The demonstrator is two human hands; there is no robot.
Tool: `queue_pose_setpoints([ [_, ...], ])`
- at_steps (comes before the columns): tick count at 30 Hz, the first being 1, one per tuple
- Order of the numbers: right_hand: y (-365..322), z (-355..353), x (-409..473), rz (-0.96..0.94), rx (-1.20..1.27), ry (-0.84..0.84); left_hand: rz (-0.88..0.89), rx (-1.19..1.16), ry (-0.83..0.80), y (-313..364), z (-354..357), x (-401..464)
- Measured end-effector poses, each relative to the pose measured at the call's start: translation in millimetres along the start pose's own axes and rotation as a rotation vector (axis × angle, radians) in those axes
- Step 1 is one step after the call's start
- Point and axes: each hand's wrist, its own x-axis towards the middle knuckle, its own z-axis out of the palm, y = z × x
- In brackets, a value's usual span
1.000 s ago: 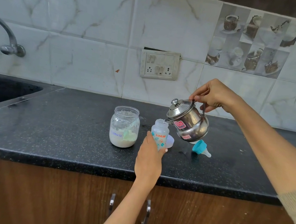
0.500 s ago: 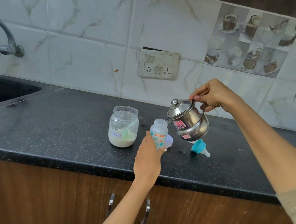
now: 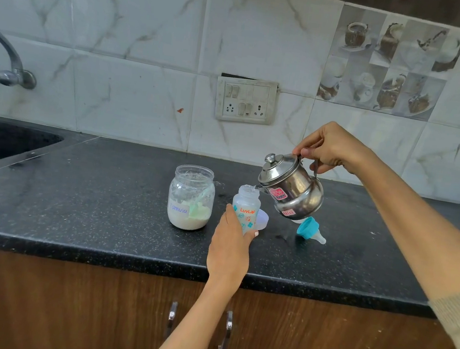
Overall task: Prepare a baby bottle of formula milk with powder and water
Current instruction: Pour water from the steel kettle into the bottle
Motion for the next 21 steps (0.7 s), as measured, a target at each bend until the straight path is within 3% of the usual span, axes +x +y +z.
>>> queue_pose_setpoints([
  [21,0.4,0.2,0.2,-0.013,-0.022,-0.006,0.009,0.005,0.005,0.2,-0.1,-0.4],
])
